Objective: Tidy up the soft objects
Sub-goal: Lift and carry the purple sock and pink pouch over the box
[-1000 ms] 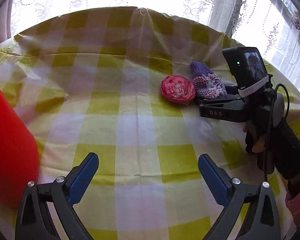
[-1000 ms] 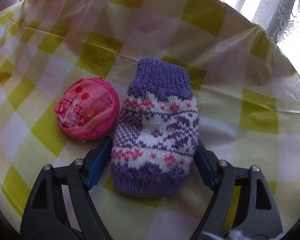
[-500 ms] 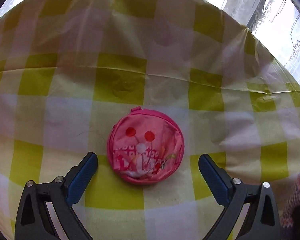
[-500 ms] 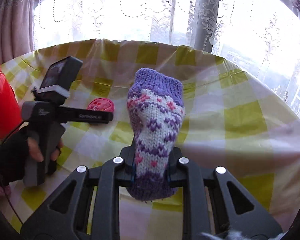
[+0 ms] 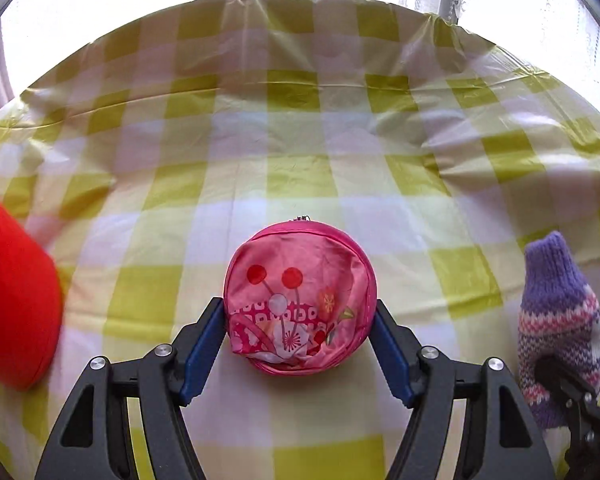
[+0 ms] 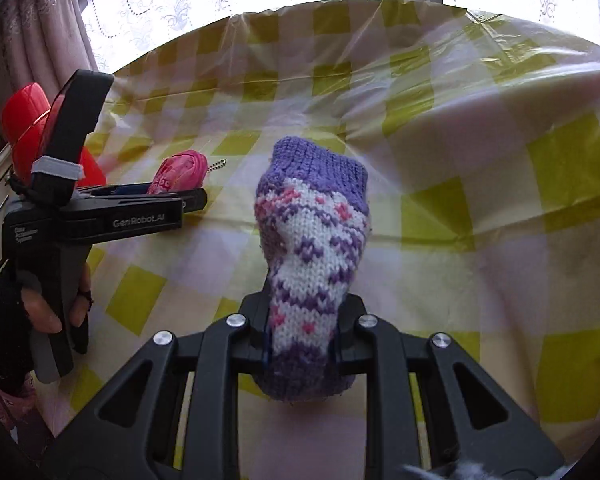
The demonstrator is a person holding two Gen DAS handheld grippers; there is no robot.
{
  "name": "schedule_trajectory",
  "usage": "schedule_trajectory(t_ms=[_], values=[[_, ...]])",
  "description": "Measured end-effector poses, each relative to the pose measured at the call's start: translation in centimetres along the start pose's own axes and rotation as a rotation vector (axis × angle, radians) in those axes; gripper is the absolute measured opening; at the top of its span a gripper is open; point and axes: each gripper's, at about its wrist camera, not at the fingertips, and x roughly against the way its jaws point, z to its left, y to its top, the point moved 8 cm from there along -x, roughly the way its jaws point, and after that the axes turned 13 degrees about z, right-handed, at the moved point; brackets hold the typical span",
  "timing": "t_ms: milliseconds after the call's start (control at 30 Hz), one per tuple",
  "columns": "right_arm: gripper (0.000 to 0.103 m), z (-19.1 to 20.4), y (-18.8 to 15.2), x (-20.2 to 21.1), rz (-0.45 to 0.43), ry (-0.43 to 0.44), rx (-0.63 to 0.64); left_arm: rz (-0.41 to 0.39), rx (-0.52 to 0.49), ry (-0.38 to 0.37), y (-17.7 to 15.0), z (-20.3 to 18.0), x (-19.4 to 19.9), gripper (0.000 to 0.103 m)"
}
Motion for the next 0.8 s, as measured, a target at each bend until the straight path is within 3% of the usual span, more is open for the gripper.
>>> schedule_trajectory(t_ms=[167,300,633,800], values=[[0.025,1.7,-2.8,1.3,-0.004,-0.027,0.035,-0.037,0.024,0.022,-5.1,2.2,4.4,0.071],[0.025,2.7,-3.7,3.2,-0.032,-0.039,0.051,-0.095,0.029,0.020,-7.0,3.1,8.6,0.071],[0.025,7.2,-4.2,12.4,-0.218,-0.097,0.133,-0.259,0.019,-0.018,-9.7,2.7,17.2,0.071],[0.025,8.4,-4.0,17.8,-0.344,-0.116,0.142,-0.378,0.011,-0.007,-10.6,2.9,22.2,0.071]])
